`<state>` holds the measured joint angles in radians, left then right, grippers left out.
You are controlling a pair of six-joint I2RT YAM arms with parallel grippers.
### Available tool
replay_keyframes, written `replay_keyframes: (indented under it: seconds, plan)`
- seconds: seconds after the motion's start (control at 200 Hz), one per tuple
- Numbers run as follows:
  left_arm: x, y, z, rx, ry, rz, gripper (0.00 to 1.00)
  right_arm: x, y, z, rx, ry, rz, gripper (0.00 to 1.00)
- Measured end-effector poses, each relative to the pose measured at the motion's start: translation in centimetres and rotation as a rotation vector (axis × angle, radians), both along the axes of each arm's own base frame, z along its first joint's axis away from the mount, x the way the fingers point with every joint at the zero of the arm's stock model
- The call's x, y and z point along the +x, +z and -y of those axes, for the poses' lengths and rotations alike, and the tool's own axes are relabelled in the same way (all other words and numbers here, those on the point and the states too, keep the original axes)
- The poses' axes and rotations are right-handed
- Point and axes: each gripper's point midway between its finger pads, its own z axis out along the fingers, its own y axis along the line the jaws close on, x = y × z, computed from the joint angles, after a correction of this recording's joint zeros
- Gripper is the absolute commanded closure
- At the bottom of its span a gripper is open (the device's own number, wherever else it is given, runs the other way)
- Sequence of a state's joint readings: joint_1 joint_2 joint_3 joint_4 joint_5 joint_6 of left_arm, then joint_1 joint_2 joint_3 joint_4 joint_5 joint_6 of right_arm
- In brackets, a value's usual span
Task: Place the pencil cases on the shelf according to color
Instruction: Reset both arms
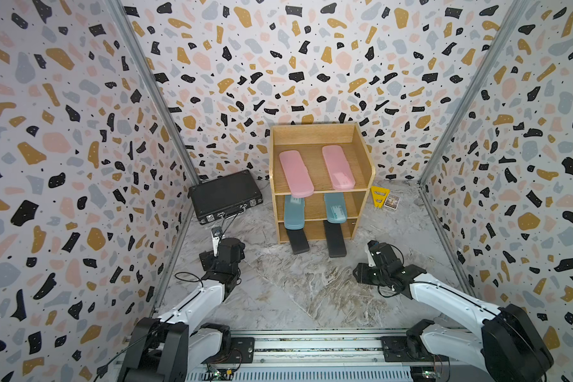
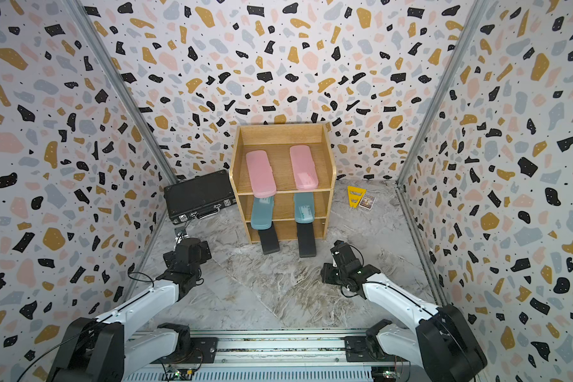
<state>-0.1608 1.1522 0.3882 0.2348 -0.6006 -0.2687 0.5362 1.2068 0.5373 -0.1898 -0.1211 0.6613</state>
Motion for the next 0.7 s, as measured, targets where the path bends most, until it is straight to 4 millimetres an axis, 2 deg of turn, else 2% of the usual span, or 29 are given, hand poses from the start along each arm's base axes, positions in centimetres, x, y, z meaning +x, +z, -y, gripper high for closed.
replay_keyframes:
  seconds: [0.19,0.696]
  plan:
    - [0.3,-0.1,0.0,0.009,-0.002,0.003,0.00,2.6,0.7,-2.5,0.090,-0.016,0.041,0.52]
    - [1.2,1.2,0.2,0.014,-0.014,0.066,0.00,7.0,0.3,-5.1,0.169,-0.083,0.079,0.53]
